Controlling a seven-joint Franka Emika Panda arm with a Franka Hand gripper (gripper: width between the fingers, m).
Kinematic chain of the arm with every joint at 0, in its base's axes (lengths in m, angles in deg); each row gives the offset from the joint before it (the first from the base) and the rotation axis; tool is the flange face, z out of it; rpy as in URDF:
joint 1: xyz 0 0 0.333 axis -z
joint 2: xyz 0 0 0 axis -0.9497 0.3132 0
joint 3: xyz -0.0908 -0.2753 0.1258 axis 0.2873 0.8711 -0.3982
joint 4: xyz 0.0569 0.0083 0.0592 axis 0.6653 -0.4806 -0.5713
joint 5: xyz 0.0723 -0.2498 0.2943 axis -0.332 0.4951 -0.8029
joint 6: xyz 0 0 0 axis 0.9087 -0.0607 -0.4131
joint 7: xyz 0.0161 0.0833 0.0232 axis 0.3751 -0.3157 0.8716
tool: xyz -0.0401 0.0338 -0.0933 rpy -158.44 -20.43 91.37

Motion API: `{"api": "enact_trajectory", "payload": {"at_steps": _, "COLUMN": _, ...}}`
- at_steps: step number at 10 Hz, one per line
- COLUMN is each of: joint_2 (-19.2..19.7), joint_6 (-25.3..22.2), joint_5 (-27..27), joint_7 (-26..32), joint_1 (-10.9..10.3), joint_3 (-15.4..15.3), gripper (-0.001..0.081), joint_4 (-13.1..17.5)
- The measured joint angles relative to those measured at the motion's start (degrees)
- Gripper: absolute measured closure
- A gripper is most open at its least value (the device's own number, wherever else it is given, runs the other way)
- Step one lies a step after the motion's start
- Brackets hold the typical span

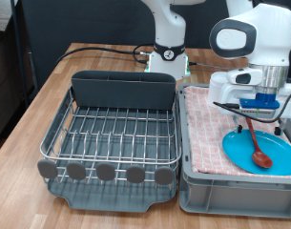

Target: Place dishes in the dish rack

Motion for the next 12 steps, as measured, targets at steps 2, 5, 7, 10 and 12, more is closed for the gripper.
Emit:
{"api": "enact_trajectory", "payload": {"at_steps": 2, "joint_2": 0.7, "joint_6": 1.4, "joint_5": 1.8, "joint_7": -1.7, "joint_1": -0.5, "joint_3": 1.2, "gripper": 0.0004, "joint_4": -0.1}}
{"api": "enact_trajectory", "payload": {"at_steps": 5, "joint_2": 1.4, "joint_6": 3.0, "joint_5": 5.4, "joint_7": -6.1, "joint_1": -2.2, "joint_3": 3.2, "gripper": 0.0004, "joint_4": -0.2}}
{"api": "enact_trajectory", "payload": {"at_steps": 7, "joint_2": 1.6, "joint_6": 4.0, "joint_5": 7.3, "joint_7": -8.5, "joint_1": -3.3, "joint_3": 4.4, "gripper": 0.0204, "joint_4": -0.3}}
{"api": "enact_trajectory", "payload": {"at_steps": 10, "joint_2": 1.9, "joint_6": 4.9, "joint_5": 9.2, "joint_7": -10.5, "joint_1": -4.2, "joint_3": 5.5, "gripper": 0.053, "joint_4": -0.4}}
{"api": "enact_trajectory", "payload": {"at_steps": 12, "joint_2": 2.0, "joint_6": 5.4, "joint_5": 9.8, "joint_7": -11.0, "joint_1": -4.4, "joint_3": 6.0, "gripper": 0.0688, "joint_4": -0.4}}
